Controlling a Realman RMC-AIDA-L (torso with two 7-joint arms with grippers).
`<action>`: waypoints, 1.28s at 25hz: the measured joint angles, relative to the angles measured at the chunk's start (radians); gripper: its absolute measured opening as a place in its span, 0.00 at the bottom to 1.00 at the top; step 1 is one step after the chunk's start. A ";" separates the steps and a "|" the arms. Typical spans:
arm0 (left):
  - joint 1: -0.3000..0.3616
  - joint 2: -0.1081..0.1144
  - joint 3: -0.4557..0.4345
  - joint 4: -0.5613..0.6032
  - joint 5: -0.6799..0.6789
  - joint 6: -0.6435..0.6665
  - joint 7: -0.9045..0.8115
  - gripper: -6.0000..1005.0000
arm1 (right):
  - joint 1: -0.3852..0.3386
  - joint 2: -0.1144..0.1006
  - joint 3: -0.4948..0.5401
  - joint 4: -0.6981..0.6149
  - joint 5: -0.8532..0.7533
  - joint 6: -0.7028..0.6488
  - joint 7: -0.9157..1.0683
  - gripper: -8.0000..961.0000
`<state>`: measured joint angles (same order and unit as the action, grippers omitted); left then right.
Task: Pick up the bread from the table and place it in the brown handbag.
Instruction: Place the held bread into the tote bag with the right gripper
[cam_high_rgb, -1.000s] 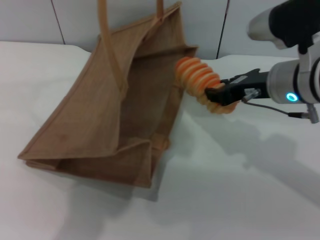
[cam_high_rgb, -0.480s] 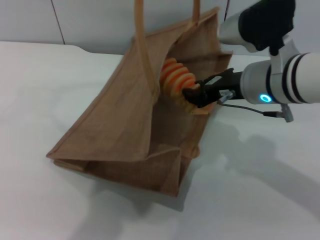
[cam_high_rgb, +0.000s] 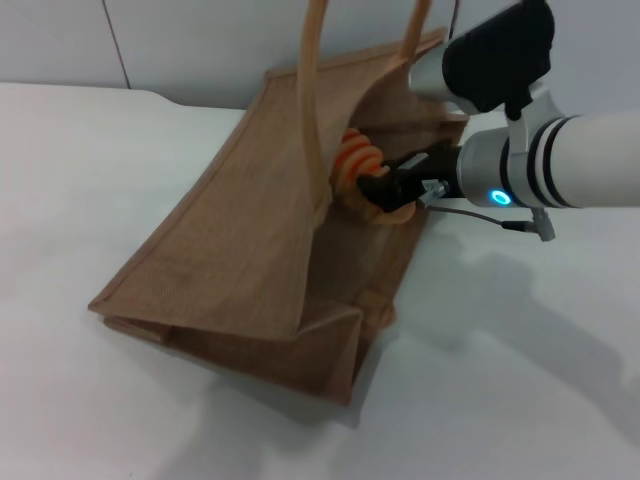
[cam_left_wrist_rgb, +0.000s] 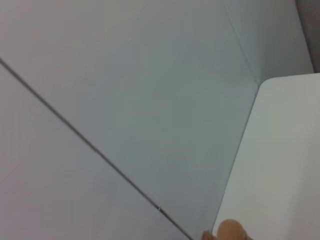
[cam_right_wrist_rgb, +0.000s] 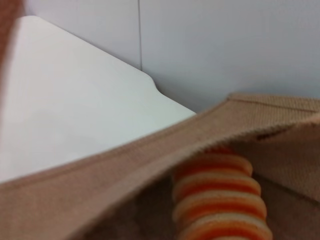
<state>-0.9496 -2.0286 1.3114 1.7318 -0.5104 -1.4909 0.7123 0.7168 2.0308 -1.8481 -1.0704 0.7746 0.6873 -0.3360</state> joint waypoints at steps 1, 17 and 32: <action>0.000 0.000 0.008 0.007 0.000 0.000 -0.005 0.13 | 0.009 0.000 -0.001 0.021 0.001 -0.012 0.000 0.32; -0.002 -0.001 0.032 0.046 -0.004 0.000 -0.032 0.13 | 0.187 -0.005 0.003 0.291 0.120 -0.049 -0.001 0.35; 0.080 0.001 -0.009 0.049 0.036 0.038 -0.044 0.13 | 0.119 -0.009 0.057 0.226 0.115 -0.010 -0.030 0.65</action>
<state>-0.8695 -2.0273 1.3022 1.7811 -0.4739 -1.4530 0.6688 0.8361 2.0220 -1.7913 -0.8444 0.8892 0.6776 -0.3657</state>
